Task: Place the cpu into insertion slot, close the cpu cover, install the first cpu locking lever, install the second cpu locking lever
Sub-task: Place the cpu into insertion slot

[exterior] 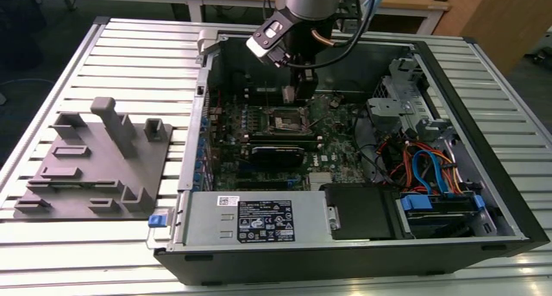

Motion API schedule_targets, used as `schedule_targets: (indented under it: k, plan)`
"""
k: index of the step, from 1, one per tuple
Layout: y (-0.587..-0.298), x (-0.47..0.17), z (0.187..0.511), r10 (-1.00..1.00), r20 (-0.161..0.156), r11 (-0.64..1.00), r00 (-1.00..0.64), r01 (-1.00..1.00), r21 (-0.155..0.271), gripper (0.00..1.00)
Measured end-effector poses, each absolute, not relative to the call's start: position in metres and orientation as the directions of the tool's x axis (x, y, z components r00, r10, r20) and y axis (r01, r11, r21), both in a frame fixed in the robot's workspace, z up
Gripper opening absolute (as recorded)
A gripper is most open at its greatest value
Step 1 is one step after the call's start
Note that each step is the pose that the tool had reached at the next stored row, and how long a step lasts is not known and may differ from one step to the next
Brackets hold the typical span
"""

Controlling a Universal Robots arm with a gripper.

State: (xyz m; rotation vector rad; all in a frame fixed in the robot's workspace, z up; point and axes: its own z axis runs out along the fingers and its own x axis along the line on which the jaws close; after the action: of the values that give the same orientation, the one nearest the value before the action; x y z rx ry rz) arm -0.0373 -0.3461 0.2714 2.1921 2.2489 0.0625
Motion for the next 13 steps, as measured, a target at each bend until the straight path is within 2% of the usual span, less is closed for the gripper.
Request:
schedule_targets:
  k: [13]
  plan:
    - [-0.3461,-0.0373,0.2618,0.999,0.028,0.025,-0.026,0.999,0.029,0.54]
